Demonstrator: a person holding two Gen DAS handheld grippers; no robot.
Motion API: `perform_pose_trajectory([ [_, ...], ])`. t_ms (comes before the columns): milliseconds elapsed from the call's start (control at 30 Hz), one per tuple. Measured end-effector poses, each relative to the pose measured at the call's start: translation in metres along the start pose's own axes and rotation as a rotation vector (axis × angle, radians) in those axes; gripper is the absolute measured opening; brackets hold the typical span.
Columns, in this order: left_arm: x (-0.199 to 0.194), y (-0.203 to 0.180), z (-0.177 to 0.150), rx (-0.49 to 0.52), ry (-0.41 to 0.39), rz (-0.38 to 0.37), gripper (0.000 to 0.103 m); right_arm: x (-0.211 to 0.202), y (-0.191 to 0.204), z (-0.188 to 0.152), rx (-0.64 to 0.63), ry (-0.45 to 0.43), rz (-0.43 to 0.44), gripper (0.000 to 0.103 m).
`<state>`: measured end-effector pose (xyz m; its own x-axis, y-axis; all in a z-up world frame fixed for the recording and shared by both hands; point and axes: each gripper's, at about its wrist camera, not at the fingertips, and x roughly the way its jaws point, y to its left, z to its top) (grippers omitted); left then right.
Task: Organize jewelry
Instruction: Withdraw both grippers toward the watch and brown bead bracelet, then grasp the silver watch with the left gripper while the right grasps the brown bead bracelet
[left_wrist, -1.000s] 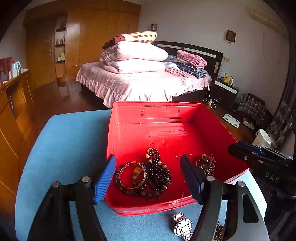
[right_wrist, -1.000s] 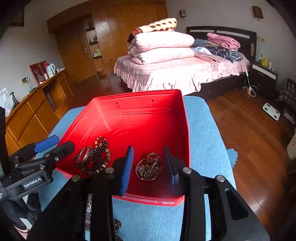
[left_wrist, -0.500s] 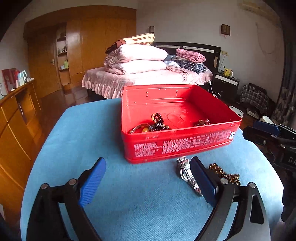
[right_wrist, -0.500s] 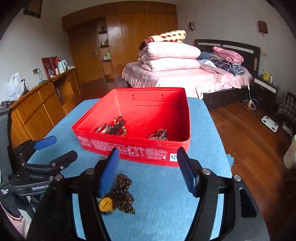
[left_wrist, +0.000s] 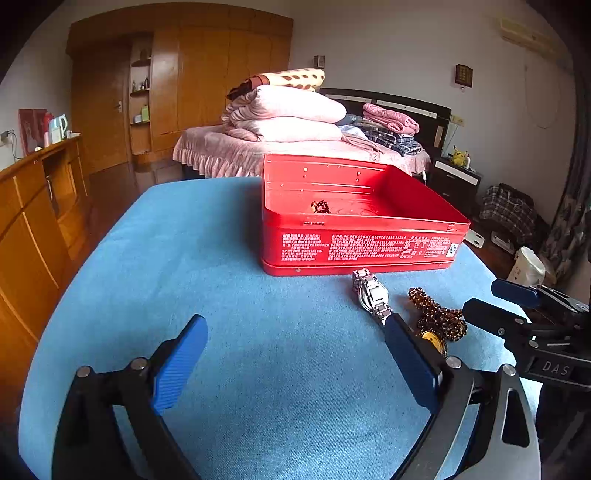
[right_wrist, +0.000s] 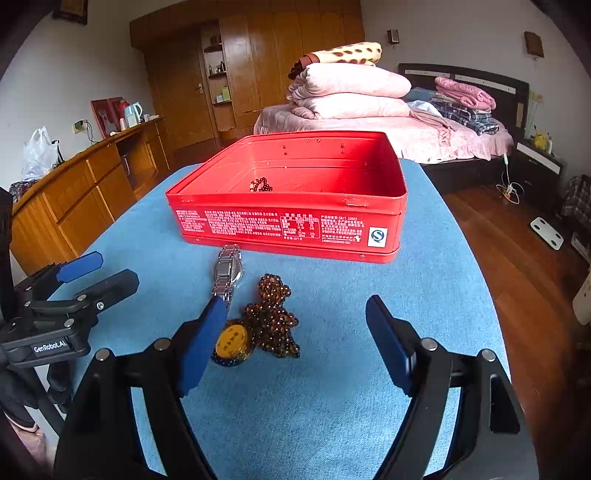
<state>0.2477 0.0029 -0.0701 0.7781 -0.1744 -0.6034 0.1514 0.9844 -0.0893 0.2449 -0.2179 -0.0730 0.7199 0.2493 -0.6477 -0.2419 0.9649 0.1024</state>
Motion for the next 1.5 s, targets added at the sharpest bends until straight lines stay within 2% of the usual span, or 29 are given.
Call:
perform_pose_trajectory([
  [100, 0.003, 0.005, -0.003, -0.024, 0.014, 0.009, 0.094, 0.005, 0.005, -0.002, 0.0, 0.014, 0.011, 0.076],
  [500, 0.007, 0.014, -0.005, -0.07, 0.038, 0.031, 0.094, 0.033, 0.018, -0.003, -0.014, 0.109, -0.036, 0.076],
  [633, 0.007, 0.013, -0.006, -0.066, 0.041, 0.032, 0.094, 0.041, 0.02, -0.004, -0.009, 0.151, -0.001, 0.065],
  [800, 0.008, 0.012, -0.006, -0.059, 0.048, 0.034, 0.094, 0.049, 0.025, 0.002, -0.009, 0.177, -0.006, 0.064],
  [867, 0.008, 0.012, -0.007, -0.057, 0.048, 0.035, 0.094, 0.049, 0.027, 0.002, -0.023, 0.177, -0.015, 0.059],
  [933, 0.008, 0.012, -0.007, -0.058, 0.05, 0.033, 0.094, 0.047, 0.029, 0.001, -0.03, 0.174, -0.013, 0.047],
  [967, 0.009, 0.012, -0.007, -0.059, 0.052, 0.033, 0.094, 0.047, 0.029, 0.001, -0.026, 0.173, -0.011, 0.045],
  [1000, 0.009, 0.012, -0.007, -0.06, 0.055, 0.032, 0.094, 0.046, 0.027, 0.001, -0.021, 0.171, 0.003, 0.037],
  [1033, 0.009, 0.013, -0.008, -0.061, 0.057, 0.03, 0.094, 0.045, 0.025, 0.001, -0.015, 0.17, 0.016, 0.034],
  [1267, 0.011, 0.014, -0.007, -0.062, 0.069, 0.019, 0.094, 0.034, 0.013, 0.0, 0.006, 0.147, 0.043, 0.026],
  [1300, 0.011, 0.011, -0.007, -0.054, 0.069, 0.016, 0.094, 0.031, 0.009, 0.0, 0.012, 0.138, 0.043, 0.018],
  [1500, 0.018, -0.01, 0.004, -0.02, 0.076, -0.046, 0.094, 0.022, -0.014, -0.001, 0.068, 0.124, 0.015, 0.017],
])
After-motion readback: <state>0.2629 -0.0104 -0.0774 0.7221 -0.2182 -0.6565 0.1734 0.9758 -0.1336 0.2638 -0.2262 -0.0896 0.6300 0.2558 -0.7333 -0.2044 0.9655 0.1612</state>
